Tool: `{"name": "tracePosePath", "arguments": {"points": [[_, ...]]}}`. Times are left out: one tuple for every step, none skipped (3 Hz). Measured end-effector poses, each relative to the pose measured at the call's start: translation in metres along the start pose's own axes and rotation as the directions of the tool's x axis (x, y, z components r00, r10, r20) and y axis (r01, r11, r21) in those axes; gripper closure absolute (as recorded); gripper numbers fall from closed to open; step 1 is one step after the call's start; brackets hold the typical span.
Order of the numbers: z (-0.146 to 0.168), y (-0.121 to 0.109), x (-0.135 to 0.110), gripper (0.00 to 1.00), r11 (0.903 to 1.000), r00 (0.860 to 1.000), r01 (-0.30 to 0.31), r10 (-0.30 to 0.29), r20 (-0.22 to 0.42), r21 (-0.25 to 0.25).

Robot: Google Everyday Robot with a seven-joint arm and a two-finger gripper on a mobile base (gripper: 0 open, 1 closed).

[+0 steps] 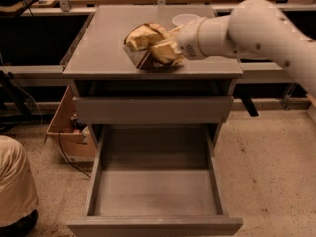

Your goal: Place brown chip bag into middle drawer

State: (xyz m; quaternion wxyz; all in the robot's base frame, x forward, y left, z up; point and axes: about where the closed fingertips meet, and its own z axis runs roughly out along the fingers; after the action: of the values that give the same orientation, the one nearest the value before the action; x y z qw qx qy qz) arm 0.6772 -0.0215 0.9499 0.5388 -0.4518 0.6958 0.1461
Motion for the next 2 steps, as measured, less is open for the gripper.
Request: {"name": "tracePosePath", "arguments": {"points": [[-0.059,0.037,0.013,1.0,0.992,0.993,-0.073,0.082,0.085,-0.103],[-0.111,0.046,0.029,1.0,0.9862,0.983,-0.1,0.118,0.14,-0.132]]}}
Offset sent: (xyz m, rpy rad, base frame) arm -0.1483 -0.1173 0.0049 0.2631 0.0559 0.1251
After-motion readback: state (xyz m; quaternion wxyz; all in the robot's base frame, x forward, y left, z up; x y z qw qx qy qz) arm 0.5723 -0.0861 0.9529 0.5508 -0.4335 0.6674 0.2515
